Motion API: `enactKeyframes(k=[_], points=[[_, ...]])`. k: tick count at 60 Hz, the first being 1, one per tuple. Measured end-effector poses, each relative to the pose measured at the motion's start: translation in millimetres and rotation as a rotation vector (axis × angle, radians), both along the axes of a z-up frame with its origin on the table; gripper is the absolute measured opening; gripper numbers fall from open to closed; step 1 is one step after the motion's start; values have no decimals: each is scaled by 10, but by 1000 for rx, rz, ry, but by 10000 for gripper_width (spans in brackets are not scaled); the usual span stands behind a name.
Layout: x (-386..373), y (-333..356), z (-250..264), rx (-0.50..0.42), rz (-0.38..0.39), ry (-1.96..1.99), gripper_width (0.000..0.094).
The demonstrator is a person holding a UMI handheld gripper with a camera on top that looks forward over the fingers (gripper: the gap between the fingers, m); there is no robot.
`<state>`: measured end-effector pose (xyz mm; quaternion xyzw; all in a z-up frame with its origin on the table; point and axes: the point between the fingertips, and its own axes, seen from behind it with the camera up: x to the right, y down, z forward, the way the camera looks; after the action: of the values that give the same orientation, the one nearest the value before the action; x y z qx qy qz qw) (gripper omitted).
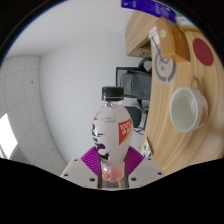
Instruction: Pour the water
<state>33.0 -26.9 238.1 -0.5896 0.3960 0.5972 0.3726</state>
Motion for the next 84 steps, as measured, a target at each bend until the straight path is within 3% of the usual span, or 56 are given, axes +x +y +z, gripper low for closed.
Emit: enactKeyframes(k=[5,16,24,29,40,51,61,71,76,84], points=[[144,242,228,84,-56,-302,294],[1218,84,647,234,-224,-944,296],[1804,22,331,212,-291,-1289,295],[2165,61,-2,142,-304,-1423,294],[2613,89,-842,4,-268,-1522,294],[2778,120,-1395,-55,-240,-1523,295],[2796,102,-1777,-97,-206,-1549,293],[2768,92,-1731,-71,-238,-1592,297],[2762,104,-1739,-77,-236,-1608,362],[2814,60,-1818,-122,-188,-1630,590]])
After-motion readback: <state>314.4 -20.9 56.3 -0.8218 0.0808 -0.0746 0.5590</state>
